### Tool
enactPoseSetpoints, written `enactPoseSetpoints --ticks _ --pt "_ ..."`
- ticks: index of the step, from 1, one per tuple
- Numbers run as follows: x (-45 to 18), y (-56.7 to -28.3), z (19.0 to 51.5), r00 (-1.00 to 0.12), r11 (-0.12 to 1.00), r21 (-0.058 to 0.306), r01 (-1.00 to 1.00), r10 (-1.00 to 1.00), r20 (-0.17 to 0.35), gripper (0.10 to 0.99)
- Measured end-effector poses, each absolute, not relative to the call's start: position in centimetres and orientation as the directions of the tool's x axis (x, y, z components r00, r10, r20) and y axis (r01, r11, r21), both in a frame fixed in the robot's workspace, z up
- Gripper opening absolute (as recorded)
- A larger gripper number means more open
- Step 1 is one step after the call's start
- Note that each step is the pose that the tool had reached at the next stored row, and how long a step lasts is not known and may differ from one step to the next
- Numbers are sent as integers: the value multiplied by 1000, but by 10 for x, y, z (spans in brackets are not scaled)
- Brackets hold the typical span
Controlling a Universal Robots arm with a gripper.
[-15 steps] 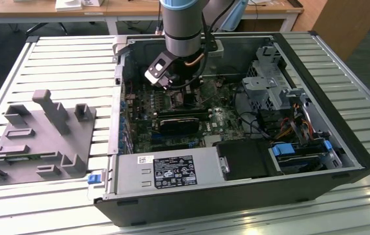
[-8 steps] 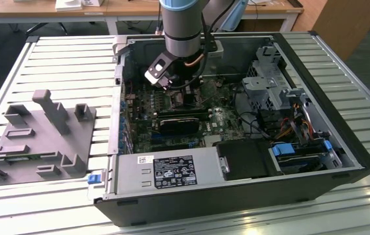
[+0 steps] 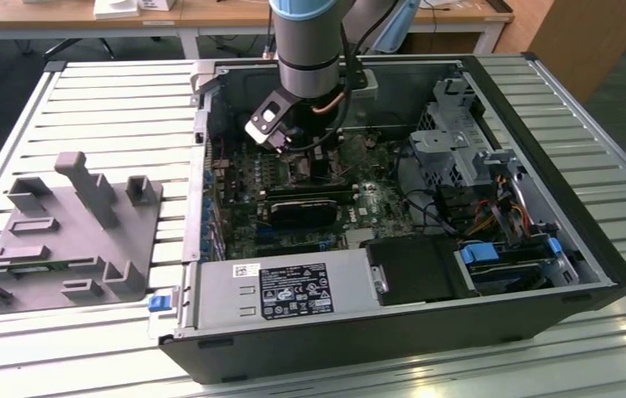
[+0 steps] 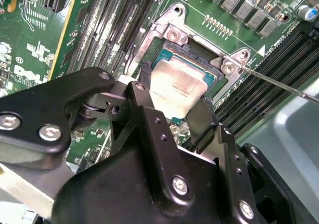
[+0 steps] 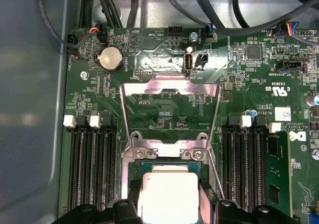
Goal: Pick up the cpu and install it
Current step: 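Place the cpu into insertion slot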
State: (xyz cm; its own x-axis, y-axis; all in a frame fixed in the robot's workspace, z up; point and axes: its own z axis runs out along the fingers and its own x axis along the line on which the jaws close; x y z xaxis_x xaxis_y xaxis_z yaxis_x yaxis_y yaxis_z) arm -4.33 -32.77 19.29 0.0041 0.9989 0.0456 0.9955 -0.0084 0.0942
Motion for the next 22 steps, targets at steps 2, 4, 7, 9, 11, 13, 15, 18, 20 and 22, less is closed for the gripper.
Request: enactPoseSetpoints --ticks 2,4,7,9,11,13,15,18,20,22 --pt "-43 -328 193 4 -8 94 996 999 46 537" --pt "-43 -328 193 4 -8 94 996 999 46 537" --pt "-43 -328 193 4 -9 94 995 999 46 537" --pt "-43 -328 194 4 -9 95 995 999 46 537" --pt "-43 -327 194 5 -10 94 996 999 46 537" --pt "-44 -328 194 9 -14 94 995 999 46 537" --pt "-44 -328 195 12 -16 94 995 999 46 537" --pt "-44 -328 197 14 -18 94 995 999 46 537" --pt "-44 -327 197 14 -19 94 995 999 46 537" --pt "-44 -327 197 14 -19 94 995 999 46 537"
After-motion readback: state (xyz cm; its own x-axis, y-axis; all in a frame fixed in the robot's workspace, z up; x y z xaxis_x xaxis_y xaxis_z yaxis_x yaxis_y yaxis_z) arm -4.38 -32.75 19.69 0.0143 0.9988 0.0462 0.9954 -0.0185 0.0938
